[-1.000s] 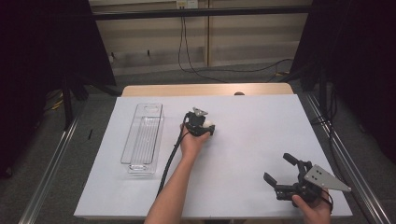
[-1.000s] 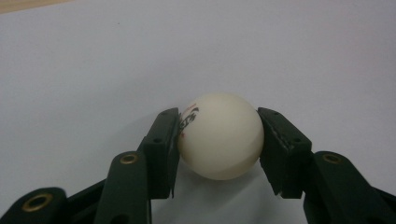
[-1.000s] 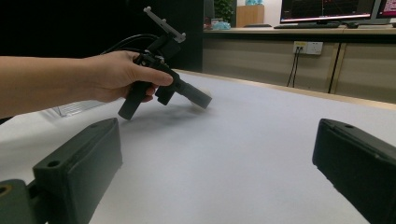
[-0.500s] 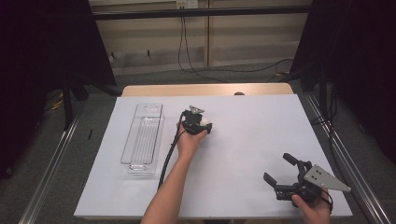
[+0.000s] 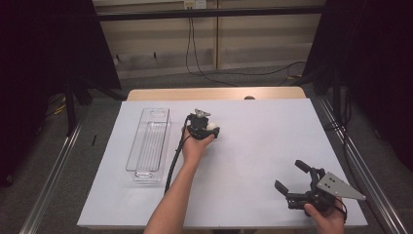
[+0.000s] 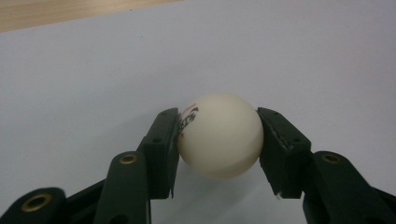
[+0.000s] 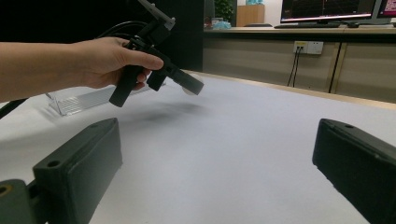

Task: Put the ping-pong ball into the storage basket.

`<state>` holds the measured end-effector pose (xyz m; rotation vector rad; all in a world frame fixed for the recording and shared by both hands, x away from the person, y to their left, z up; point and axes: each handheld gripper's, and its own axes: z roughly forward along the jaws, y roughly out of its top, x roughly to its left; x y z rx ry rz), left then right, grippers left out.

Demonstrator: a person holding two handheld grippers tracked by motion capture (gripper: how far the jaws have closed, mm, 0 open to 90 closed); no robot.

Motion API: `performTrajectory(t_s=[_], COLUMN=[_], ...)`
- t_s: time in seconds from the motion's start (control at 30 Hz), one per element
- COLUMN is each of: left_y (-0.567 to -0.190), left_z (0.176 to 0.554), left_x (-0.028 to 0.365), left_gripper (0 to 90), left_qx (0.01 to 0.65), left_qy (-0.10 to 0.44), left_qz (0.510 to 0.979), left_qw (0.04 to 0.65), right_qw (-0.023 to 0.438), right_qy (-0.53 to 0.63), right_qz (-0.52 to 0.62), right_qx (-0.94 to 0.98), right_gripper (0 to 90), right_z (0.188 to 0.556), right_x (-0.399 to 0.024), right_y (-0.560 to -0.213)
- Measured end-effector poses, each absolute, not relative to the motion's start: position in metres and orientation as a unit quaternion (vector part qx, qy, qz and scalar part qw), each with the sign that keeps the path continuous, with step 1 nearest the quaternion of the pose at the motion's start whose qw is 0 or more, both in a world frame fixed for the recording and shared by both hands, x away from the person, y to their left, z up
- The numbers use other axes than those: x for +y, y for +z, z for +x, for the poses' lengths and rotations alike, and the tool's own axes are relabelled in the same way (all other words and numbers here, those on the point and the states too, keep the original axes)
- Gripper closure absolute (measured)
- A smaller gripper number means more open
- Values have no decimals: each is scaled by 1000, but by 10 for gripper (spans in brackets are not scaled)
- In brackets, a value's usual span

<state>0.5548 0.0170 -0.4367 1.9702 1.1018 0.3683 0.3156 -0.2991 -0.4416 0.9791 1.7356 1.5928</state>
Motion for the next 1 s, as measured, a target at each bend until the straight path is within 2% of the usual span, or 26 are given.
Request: performTrajectory(t_s=[1.0], left_y=[-414], left_z=[544], left_x=[30], left_gripper=[512], left_qx=[434], left_qy=[153], left_qz=[782], left_qw=[421], right_qw=[290], right_qy=[597], right_qz=[367], right_qx=[652], right_gripper=[9], right_z=[315], right_x=[-299], right_y=[-441])
